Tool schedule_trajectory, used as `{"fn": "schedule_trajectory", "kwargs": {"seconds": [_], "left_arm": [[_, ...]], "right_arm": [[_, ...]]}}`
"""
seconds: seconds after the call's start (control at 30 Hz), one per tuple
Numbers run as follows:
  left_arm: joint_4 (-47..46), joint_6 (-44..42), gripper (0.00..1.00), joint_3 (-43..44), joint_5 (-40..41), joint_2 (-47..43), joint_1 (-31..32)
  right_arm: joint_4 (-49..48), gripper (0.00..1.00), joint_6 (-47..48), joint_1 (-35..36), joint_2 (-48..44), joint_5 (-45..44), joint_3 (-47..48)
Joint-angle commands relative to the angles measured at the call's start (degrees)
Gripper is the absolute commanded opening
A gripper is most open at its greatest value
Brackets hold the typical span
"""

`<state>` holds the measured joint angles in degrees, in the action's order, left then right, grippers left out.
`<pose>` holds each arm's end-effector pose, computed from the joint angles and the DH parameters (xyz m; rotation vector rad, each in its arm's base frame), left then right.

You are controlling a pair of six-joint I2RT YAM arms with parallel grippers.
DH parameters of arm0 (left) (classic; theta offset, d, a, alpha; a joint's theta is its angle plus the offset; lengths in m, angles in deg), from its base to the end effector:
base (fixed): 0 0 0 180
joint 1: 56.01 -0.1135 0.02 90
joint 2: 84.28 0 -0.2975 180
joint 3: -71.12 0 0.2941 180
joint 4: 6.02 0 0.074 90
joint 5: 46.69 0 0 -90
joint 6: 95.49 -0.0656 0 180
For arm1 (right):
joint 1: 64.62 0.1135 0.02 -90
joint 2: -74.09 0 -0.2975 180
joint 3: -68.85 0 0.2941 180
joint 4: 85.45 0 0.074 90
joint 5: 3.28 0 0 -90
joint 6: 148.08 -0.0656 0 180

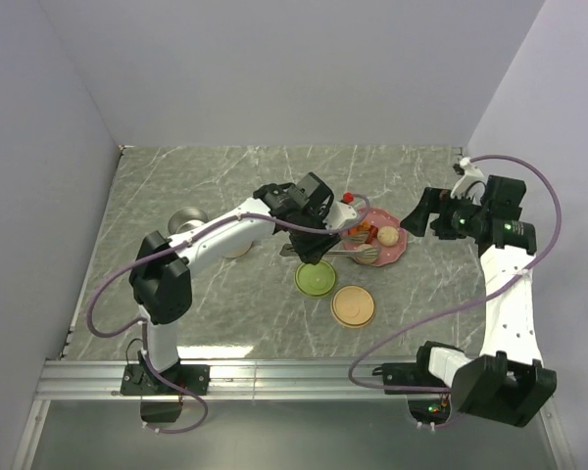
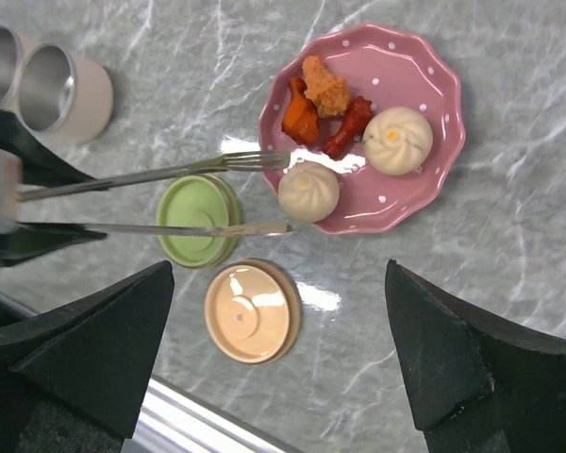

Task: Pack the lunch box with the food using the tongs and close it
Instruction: Pick up the food using the clamp

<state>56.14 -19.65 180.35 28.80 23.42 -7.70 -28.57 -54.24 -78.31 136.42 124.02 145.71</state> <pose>0.3016 -0.3633 0.2849 1.4639 2.2417 -0.5315 0.2618 -0.0229 0.3658 -0.1359 2.1894 0.5777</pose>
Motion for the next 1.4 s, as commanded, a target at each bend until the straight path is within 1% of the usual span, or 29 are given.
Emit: {"fn": "schedule_trajectory", "kwargs": {"seconds": [0.0, 0.1, 0.27, 0.47, 0.7, 0.8, 0.83, 0.97, 1.07, 1.37], "left_arm": [[-0.38, 0.44, 0.50, 3.18, 3.69, 1.10, 0.55], [-0.12, 0.79, 0.51, 4.24, 4.13, 2.42, 0.55], [1.46, 0.62, 0.51, 5.73, 3.17, 4.71, 0.64], [1.90, 0.62, 0.51, 5.91, 1.94, 6.20, 0.82], [1.64, 0.44, 0.49, 6.09, 1.67, 7.08, 0.82], [1.90, 0.35, 0.47, 6.52, 1.93, 7.44, 0.82], [1.99, 0.27, 0.46, 6.61, 2.02, 7.35, 0.82], [1.21, 0.79, 0.33, 6.35, 3.25, 5.86, 0.73], [-0.02, 1.40, 0.27, 5.65, 4.21, 3.40, 0.20], [-1.35, 2.99, 0.15, 4.42, 3.78, -5.91, -4.18]], "right_arm": [[3.59, 1.00, -2.17, -3.35, 0.78, 7.78, 4.70], [3.76, 1.00, -2.17, -4.50, 0.78, 8.58, 4.88], [3.50, 1.00, -1.99, -4.68, 0.78, 9.19, 4.18], [4.03, 1.00, -1.64, -4.59, 1.75, 9.46, 5.50], [3.68, 1.00, -1.72, -4.76, 2.28, 10.42, 6.20], [3.24, 1.00, -2.16, -4.76, 2.19, 10.78, 6.20], [3.15, 1.00, -2.25, -4.76, 2.01, 10.69, 6.29], [3.33, 1.00, -1.99, -4.76, 2.19, 10.69, 6.73], [3.33, 1.00, -1.73, -4.85, 2.54, 10.60, 7.08], [3.06, 1.00, -1.03, -4.94, 4.73, 10.60, 10.59]]}}
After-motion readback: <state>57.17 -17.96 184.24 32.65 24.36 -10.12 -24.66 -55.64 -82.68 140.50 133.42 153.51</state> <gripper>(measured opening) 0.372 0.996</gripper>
